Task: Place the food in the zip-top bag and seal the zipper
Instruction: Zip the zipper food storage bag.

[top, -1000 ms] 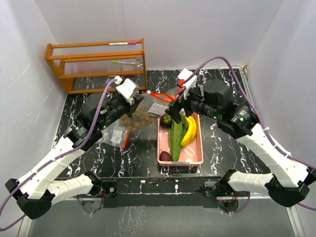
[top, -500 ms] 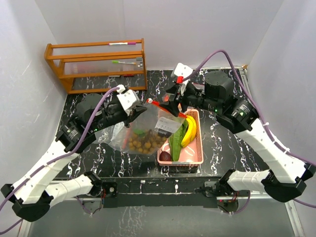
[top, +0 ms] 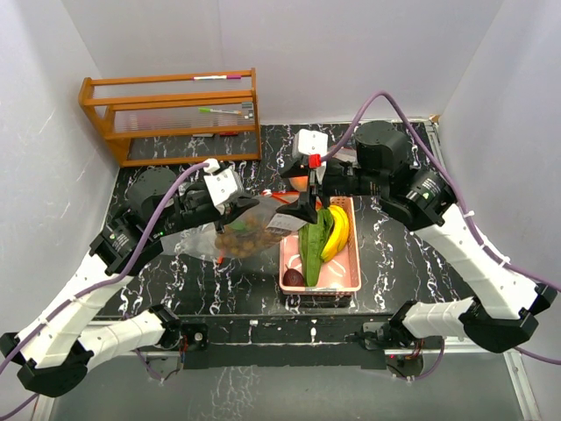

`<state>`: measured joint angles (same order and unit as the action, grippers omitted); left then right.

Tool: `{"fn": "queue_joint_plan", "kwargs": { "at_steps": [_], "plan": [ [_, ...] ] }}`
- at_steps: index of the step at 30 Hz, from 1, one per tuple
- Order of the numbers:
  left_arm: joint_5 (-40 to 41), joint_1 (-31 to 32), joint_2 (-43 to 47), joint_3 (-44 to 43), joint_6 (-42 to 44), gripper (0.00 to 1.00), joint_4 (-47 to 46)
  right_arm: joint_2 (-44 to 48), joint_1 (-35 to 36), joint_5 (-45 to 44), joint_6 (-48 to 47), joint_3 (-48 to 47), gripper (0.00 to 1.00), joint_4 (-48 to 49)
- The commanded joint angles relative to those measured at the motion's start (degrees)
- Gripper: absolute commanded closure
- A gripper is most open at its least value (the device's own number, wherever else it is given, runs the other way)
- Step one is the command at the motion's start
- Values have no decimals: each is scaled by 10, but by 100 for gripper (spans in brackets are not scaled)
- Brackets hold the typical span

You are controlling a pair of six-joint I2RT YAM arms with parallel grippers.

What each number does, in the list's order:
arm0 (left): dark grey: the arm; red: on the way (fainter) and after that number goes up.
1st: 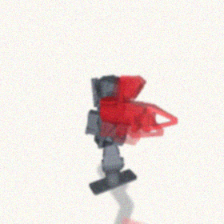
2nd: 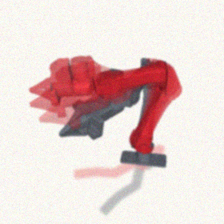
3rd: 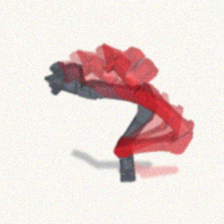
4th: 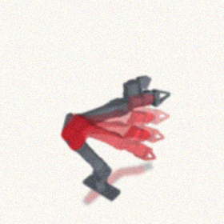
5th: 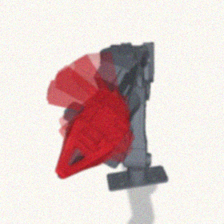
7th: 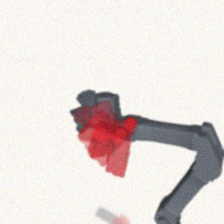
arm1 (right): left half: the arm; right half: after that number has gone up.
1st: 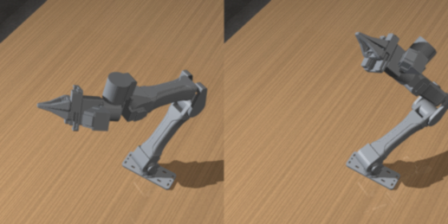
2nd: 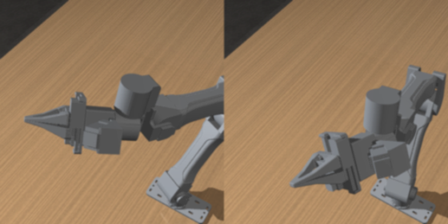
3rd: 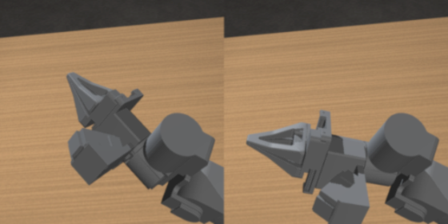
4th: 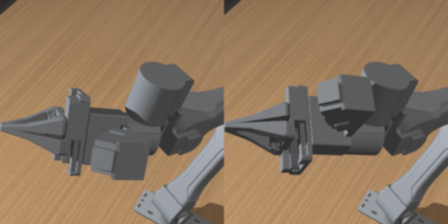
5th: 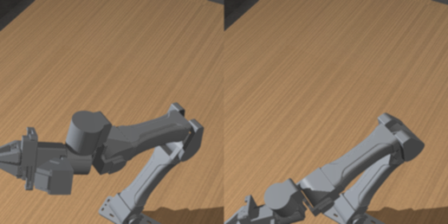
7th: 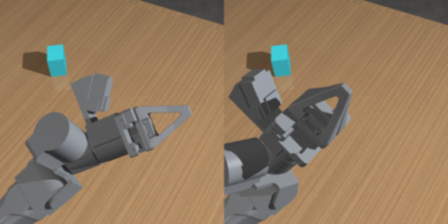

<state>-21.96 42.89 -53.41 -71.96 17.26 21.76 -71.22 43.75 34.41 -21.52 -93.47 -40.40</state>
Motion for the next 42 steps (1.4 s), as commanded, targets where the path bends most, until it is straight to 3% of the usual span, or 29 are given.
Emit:
{"fn": "queue_joint_plan", "kwargs": {
  "at_steps": [1,8,10,11,13,21,27,32,42],
  "plan": [
    [-38,-1,9,-20,12,100,5,-19,-1,48,-41,-58,28,-7],
    [-35,-1,13,-15,10,100,2,-24,-1,85,-41,-57,41,-11],
    [-31,-1,14,-14,10,100,1,-28,-1,99,-42,-59,55,-20],
    [-30,-1,15,-13,10,100,1,-31,0,107,-41,-60,56,-23],
    [-30,-1,15,-13,10,100,2,-34,-1,106,-32,-59,56,-18],
    [-34,-1,20,-10,7,100,1,-55,-1,63,2,-66,36,16],
    [-30,-1,20,-9,10,100,2,-53,-1,85,0,-72,35,24],
    [-24,-1,20,-5,11,100,1,-47,-1,121,-9,-74,42,16],
    [-26,0,21,-5,8,100,-2,-61,-2,109,5,-84,46,18]
  ]
}}
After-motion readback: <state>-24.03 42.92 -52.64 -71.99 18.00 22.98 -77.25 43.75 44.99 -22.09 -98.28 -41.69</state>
